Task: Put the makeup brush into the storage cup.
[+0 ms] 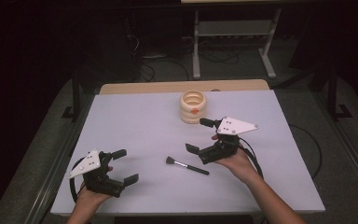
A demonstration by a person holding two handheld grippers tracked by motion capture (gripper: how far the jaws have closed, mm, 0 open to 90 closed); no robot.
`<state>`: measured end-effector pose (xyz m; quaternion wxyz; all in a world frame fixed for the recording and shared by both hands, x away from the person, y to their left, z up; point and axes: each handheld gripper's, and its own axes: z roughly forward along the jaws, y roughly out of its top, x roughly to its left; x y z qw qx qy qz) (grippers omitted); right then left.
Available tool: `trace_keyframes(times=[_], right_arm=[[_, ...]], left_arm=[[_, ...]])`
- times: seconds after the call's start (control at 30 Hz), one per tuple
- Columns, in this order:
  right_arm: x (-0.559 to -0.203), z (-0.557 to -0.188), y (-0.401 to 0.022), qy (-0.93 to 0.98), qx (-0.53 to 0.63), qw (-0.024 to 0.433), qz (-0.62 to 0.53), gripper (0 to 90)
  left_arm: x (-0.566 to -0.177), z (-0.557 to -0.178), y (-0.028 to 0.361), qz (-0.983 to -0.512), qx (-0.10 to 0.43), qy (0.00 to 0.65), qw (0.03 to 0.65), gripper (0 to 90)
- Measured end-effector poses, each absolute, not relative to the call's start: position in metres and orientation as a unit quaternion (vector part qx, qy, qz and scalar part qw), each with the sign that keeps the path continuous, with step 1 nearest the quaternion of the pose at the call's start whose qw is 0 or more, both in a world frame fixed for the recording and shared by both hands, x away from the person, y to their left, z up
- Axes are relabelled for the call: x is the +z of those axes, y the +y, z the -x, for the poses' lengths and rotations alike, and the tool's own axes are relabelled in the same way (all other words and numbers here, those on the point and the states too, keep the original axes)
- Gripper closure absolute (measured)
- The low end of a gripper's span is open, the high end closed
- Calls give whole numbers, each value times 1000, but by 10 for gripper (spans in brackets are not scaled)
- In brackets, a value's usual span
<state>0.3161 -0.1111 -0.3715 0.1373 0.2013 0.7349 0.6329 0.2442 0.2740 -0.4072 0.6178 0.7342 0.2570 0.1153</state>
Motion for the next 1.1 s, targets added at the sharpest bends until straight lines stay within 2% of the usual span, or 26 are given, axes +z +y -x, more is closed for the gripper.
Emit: trace_keyframes(times=[1.1], right_arm=[[-371,-332,-73,736,640,117,-189,0]], left_arm=[[-406,-244,275,-730,116,256,623,0]])
